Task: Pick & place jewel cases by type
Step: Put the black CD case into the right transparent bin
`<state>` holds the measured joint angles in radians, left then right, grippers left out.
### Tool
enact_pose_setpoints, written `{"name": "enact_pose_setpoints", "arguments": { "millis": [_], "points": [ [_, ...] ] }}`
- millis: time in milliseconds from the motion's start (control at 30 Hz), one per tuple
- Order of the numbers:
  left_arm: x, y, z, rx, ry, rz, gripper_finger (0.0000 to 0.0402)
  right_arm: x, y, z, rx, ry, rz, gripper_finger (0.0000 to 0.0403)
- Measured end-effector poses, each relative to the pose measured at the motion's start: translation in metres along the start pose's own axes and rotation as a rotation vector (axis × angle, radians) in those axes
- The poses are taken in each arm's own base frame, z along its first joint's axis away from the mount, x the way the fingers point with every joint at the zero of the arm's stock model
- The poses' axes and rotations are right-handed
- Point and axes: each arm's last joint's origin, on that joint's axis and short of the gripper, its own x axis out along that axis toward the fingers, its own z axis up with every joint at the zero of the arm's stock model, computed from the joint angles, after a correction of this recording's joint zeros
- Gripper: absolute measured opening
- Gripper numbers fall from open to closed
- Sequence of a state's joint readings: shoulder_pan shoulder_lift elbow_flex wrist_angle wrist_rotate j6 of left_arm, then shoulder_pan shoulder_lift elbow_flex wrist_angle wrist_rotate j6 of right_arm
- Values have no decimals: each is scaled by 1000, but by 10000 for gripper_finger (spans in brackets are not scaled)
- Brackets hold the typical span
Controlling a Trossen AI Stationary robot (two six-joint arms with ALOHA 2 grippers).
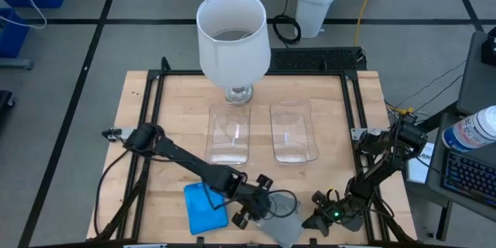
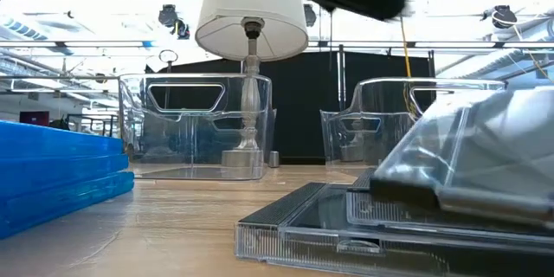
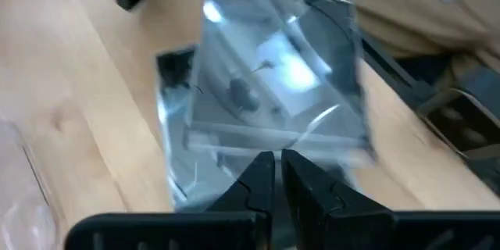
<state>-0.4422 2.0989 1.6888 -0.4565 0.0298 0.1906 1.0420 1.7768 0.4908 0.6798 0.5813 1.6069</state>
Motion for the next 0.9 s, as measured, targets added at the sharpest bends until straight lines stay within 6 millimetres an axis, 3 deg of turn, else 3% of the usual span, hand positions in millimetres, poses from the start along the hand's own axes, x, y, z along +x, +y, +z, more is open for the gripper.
{"name": "enact_pose_setpoints", "arguments": {
  "millis": [167, 400, 633, 767, 900],
  "points": [
    [-16, -13, -2, -12, 77, -45, 35, -11, 16, 10, -124, -12, 59, 9],
    [-16, -28, -2, 7, 97, -68, 35, -34, 35, 29, -245, -28, 62, 9],
    [-12, -39, -7, 28, 110, -82, 35, -56, 53, 45, -261, -44, 144, 9],
    [-1, -41, -21, 33, 110, -84, 35, -75, 77, 58, -356, -67, 186, 9],
    [8, -41, -31, 43, 87, -78, 35, -101, 109, 80, -491, -68, 84, 9]
  ]
}}
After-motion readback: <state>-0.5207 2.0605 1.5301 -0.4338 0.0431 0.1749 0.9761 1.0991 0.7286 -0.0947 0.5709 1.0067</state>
